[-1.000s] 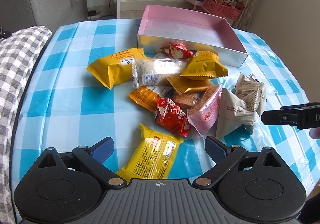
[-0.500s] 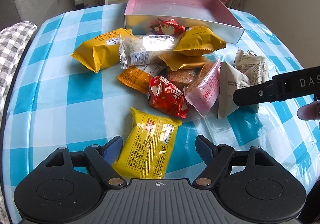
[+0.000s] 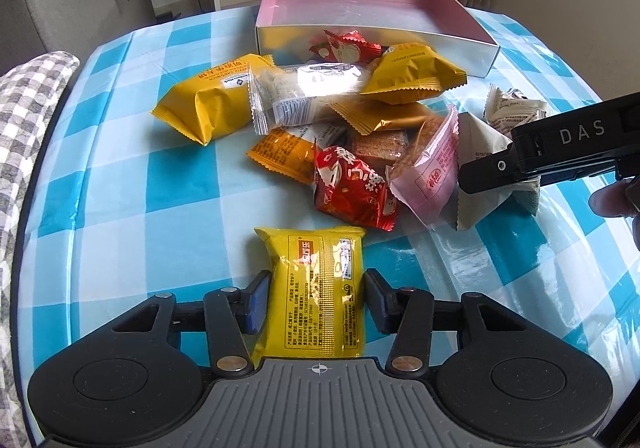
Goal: Organize snacks
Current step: 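Close the left tool on the yellow pack while the right tool grasps the white paper pastry, then carry the yellow pack and white pastry in both tools over the pink box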
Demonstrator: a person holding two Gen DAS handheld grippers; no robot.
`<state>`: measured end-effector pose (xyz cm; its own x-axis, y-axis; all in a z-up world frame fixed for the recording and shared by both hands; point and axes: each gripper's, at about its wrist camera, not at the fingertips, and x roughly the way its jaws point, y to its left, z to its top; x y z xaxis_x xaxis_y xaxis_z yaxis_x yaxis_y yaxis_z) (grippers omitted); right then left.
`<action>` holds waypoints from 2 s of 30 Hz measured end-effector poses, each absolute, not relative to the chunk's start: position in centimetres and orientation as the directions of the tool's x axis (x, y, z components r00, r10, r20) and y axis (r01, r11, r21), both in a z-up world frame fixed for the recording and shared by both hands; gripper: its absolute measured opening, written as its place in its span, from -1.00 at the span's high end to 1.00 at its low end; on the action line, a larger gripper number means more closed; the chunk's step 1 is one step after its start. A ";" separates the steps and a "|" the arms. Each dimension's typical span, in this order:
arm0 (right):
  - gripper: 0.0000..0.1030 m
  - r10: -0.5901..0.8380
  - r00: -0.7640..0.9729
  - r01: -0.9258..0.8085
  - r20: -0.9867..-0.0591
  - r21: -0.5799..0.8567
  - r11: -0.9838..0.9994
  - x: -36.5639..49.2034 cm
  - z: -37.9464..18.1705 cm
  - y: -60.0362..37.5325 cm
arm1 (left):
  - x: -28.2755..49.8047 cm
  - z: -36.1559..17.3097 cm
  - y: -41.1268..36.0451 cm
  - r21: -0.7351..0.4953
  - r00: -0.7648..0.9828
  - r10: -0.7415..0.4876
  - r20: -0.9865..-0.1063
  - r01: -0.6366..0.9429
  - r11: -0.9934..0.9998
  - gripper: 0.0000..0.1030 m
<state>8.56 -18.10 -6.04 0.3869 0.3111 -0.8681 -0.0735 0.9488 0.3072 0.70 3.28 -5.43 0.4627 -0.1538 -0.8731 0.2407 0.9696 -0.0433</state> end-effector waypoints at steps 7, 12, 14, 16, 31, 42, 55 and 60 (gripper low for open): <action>-0.02 0.295 0.397 -0.085 -0.869 0.285 0.955 8.6 -5.9 -17.8 | 0.6 -4.9 3.6 -0.039 0.489 -0.147 -0.860 0.224 0.974 0.22; 0.15 0.298 0.393 -0.087 -0.870 0.288 0.954 8.6 -5.6 -17.9 | 0.7 -4.3 4.0 -0.060 0.497 -0.162 -0.853 0.213 0.975 0.34; 0.16 0.302 0.394 -0.091 -0.868 0.291 0.953 8.4 -5.4 -17.8 | 0.7 -4.4 4.0 -0.052 0.494 -0.156 -0.855 0.216 0.975 0.34; 0.16 0.303 0.399 -0.101 -0.865 0.287 0.953 8.2 -5.1 -17.7 | 0.6 -4.4 3.9 -0.042 0.494 -0.154 -0.856 0.229 0.972 0.34; 0.16 0.322 0.414 -0.132 -0.851 0.294 0.947 7.7 -4.0 -17.5 | 0.4 -5.5 3.0 0.013 0.451 -0.122 -0.884 0.284 0.959 0.12; 0.17 0.351 0.487 -0.109 -0.800 0.343 0.933 7.8 -1.2 -18.1 | 0.7 -3.2 5.1 -0.113 0.499 -0.188 -0.846 0.177 0.978 0.37; 0.16 0.384 0.535 -0.076 -0.752 0.409 0.909 8.4 1.0 -19.5 | 0.3 -0.1 5.9 -0.150 0.594 -0.193 -0.781 0.121 0.981 0.45; 0.16 0.364 0.563 -0.049 -0.742 0.409 0.911 9.9 2.0 -20.6 | 2.0 1.9 5.3 -0.149 0.625 -0.196 -0.756 0.127 0.981 0.45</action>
